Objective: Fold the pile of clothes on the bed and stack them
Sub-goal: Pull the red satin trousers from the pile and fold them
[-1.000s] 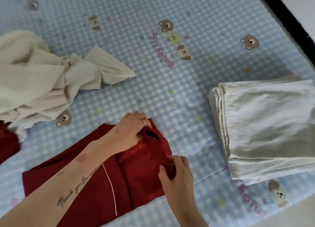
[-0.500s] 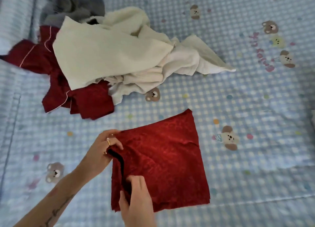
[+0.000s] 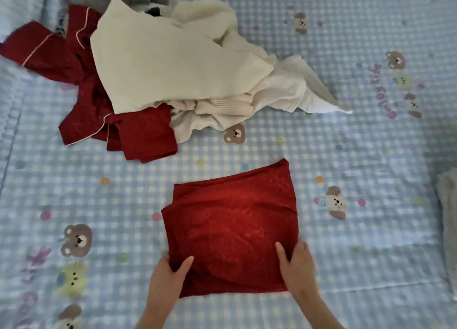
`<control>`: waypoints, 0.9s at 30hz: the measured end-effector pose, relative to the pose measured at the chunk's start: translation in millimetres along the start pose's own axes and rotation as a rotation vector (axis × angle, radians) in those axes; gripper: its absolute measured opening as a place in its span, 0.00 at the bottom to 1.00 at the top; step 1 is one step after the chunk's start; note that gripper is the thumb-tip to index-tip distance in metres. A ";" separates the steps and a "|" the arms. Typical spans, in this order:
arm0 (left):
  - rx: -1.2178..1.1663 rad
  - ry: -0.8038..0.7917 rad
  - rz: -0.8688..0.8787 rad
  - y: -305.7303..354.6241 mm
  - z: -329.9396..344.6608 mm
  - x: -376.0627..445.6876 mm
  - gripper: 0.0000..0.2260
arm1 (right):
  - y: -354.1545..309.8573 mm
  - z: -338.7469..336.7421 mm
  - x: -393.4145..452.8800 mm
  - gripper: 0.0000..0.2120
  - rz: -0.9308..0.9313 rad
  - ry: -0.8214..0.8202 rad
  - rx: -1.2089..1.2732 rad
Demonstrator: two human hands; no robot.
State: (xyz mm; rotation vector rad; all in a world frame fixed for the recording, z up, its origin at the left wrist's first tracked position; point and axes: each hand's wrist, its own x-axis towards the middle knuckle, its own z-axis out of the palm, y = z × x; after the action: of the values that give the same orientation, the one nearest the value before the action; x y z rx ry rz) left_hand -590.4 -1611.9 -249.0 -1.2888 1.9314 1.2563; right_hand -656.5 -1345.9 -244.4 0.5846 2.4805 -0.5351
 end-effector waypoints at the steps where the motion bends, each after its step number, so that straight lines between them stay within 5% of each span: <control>1: -0.037 -0.026 -0.012 2.6 -0.7 1.0 0.14 | -1.8 -2.8 -0.1 0.20 -0.014 -0.029 0.090; 6: -0.279 -0.149 0.022 44.5 -7.4 -25.3 0.08 | 2.5 -60.6 -0.5 0.06 -0.135 -0.055 0.308; 11: -0.378 -0.289 0.111 116.1 26.7 -88.9 0.07 | 39.0 -177.8 -3.1 0.07 -0.202 -0.026 0.414; 27: -0.431 -0.622 0.481 357.4 374.1 -286.0 0.09 | 286.4 -516.9 82.1 0.05 -0.133 0.410 0.599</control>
State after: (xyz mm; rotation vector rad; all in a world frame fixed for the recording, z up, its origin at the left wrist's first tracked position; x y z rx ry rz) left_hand -820.4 -1107.8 -43.1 -0.4802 1.5890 2.0983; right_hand -783.1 -837.3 40.7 0.8220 2.7422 -1.3545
